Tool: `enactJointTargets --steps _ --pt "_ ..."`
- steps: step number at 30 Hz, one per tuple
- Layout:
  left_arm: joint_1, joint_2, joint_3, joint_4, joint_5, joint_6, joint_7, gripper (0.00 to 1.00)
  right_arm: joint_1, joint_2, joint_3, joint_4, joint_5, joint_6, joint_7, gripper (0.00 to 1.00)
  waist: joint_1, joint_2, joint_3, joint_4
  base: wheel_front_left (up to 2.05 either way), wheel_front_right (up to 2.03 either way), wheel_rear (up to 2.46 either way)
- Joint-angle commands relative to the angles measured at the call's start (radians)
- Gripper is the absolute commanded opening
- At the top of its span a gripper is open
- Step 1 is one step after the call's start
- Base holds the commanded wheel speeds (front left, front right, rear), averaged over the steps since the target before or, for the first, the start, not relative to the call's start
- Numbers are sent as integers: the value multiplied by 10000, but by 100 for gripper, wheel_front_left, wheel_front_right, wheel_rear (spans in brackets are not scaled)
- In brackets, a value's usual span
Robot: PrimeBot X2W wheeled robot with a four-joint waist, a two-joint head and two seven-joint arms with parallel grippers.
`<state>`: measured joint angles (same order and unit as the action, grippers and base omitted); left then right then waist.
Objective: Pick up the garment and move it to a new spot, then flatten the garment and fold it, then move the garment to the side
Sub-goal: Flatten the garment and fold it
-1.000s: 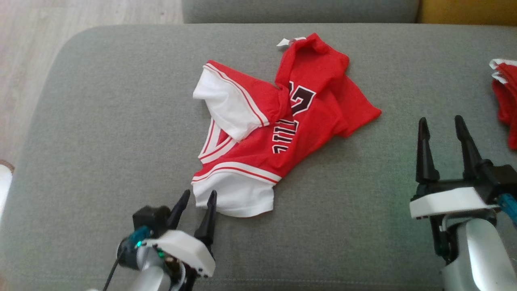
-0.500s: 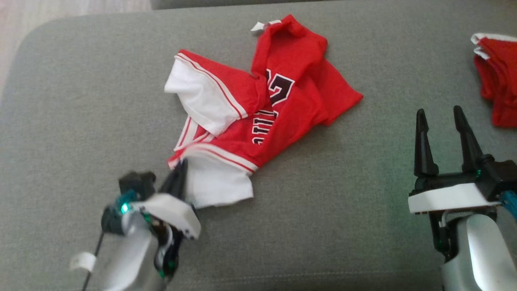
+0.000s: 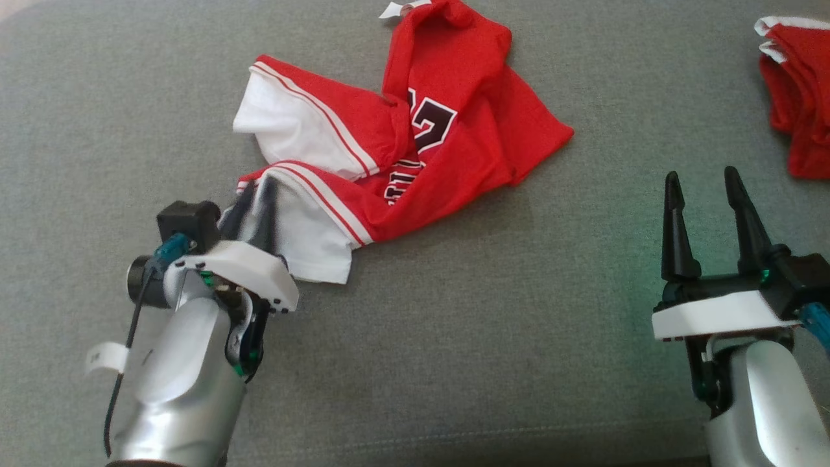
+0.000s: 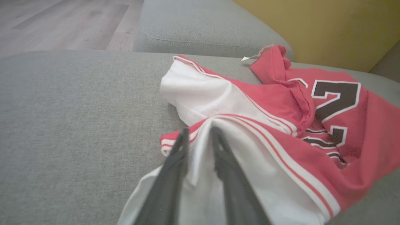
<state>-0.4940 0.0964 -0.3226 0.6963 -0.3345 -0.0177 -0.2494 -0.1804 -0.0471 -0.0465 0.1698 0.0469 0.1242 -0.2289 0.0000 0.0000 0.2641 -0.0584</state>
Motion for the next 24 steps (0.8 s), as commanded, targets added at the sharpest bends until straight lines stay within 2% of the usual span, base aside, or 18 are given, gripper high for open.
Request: enactJointTargets --steps 1,14,24 --pt "-209 162 467 -357 32 -23 -121 100 -358 -32 212 -258 95 65 -85 100 0 0 -38 47 0 0 0" --pt "1864 -234 1490 -3018 87 -242 -123 100 207 -32 230 -302 373 65 -245 100 0 0 -1083 876 0 0 0" --pt "3879 -424 1231 -4294 -50 -115 -123 100 1110 -32 498 -176 856 65 -284 100 0 0 -2093 1462 0 0 0"
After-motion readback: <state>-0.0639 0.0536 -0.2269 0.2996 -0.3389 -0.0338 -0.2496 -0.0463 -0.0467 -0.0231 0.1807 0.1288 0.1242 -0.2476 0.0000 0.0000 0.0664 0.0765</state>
